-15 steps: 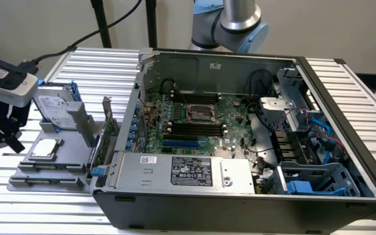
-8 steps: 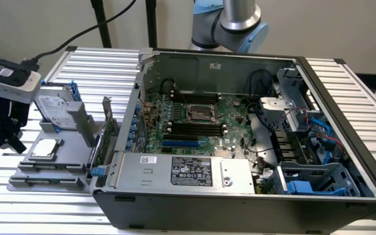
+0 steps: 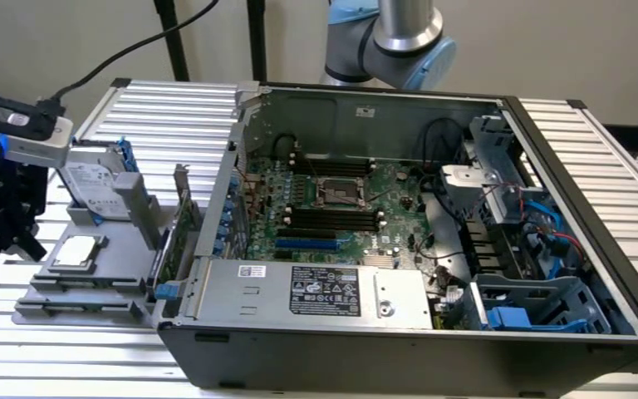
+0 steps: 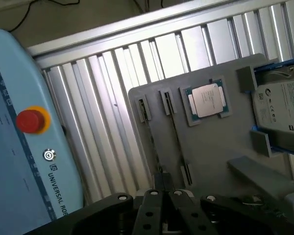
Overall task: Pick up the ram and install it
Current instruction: 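Pick up the ram and move it above insertion slot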
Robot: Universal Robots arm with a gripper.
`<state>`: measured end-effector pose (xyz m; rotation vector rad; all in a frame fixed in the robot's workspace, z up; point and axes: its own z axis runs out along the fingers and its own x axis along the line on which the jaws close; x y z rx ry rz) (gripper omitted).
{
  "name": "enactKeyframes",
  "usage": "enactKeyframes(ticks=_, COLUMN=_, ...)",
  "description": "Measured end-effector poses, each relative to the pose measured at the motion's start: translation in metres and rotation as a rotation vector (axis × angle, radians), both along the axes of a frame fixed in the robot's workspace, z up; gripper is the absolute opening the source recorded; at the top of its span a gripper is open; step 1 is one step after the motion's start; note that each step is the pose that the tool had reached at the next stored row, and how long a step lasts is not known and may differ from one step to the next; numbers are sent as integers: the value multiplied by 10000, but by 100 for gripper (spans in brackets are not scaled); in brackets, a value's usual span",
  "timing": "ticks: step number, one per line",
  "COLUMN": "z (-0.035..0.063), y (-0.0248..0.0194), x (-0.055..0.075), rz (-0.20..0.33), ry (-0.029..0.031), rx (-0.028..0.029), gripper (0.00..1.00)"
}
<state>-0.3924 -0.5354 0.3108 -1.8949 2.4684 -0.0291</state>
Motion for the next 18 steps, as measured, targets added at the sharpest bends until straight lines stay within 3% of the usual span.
enactKeyframes(ticks=7, z=-29, y=0, x=0, rz=1281, ry=64, rx=-13, gripper=11)
enactKeyframes(ticks=12, z=-73, y=-1, x=1, rz=2116, ry=70, rx=-52, gripper=11)
enactKeyframes(ticks=15, z=-92, y=2, x=1, rz=2340, ry=78, rx=-94, gripper=11)
enactKeyframes(ticks=18, z=-95, y=2, x=5, rz=2348, ry=83, rx=-96, gripper=12)
